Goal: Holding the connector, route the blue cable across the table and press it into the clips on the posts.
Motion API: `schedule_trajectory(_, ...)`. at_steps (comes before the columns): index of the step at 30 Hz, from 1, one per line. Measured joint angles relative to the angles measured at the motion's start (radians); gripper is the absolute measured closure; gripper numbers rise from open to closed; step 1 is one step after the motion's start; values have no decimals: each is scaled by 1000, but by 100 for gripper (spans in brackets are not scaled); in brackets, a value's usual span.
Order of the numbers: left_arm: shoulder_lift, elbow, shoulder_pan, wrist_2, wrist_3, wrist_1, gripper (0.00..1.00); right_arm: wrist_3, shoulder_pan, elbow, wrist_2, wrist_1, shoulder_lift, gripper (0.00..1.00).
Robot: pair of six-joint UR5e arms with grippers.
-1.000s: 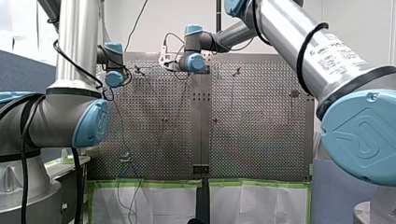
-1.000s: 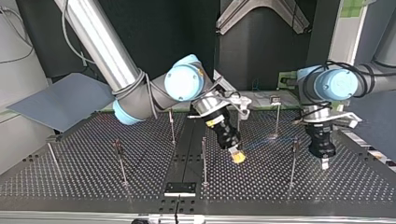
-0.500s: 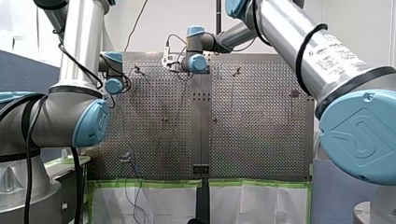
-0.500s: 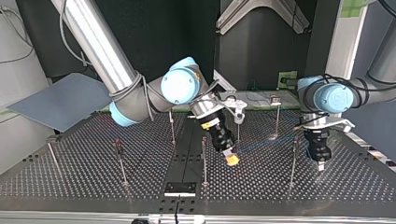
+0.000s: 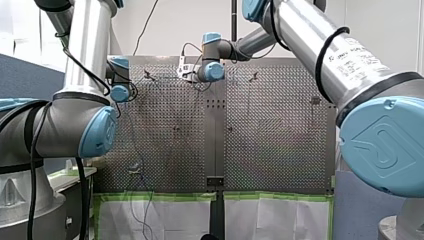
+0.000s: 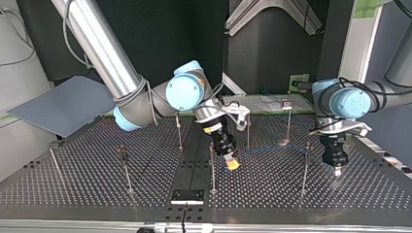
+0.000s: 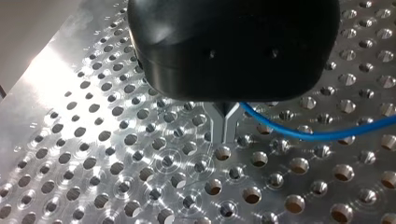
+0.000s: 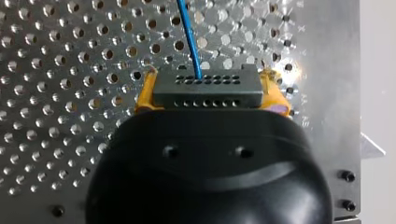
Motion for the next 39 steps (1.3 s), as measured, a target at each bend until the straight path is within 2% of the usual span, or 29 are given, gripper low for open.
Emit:
schedule_trajectory(7, 0, -1, 5, -4, 3, -4, 100, -7, -2, 1, -3, -1, 0, 100)
schedule_trajectory(8, 0, -1, 5, -5, 4, -5, 73, -10, -1, 1, -3, -1, 0, 100)
schedule_trajectory(9, 0, -1, 5, -6, 4, -6, 73, -12, -1, 1, -4, -1, 0, 100)
schedule_trajectory(11, 1, -1, 7, -13, 2, -12, 56, -20, 0, 1, -5, -1, 0, 100)
schedule_trajectory(12, 3, -3, 8, -20, 0, -18, 56, -24, 1, 1, -7, -2, 0, 100)
schedule_trajectory(13, 5, -5, 10, -25, -2, -24, 47, -29, 1, 0, -9, -2, 0, 100)
schedule_trajectory(14, 8, -8, 11, -31, -5, -30, 42, -36, 2, -1, -10, -2, 0, 100)
schedule_trajectory(15, 15, -15, 13, -41, -12, -40, 42, -40, 2, -3, -11, -2, 0, 100)
schedule_trajectory(17, 28, -28, 17, -56, -25, -54, 29, -47, 5, -6, -11, -3, 0, 100)
schedule_trajectory(18, 37, -38, 20, -66, -32, -65, 29, -48, 6, -7, -11, -3, 0, 100)
schedule_trajectory(20, 53, -53, 24, -82, -38, -81, 15, -51, 9, -8, -10, -3, 0, 100)
schedule_trajectory(21, 63, -63, 27, -92, -41, -91, 15, -51, 10, -8, -10, -3, 0, 100)
schedule_trajectory(23, 77, -78, 29, -107, -43, -106, 5, -52, 11, -8, -10, -3, 0, 100)
schedule_trajectory(25, 94, -94, 29, -123, -43, -121, 1, -52, 13, -9, -9, -3, 0, 100)
schedule_trajectory(28, 120, -116, 22, -129, -33, -148, 1, -52, 20, -11, -3, -3, 1, 100)
schedule_trajectory(34, 185, -174, 7, -83, -5, -213, 1, -53, 35, -11, 4, -4, 2, 100)
schedule_trajectory(39, 234, -222, -1, -62, -24, -253, 1, -53, 48, -12, 5, -5, 4, 100)
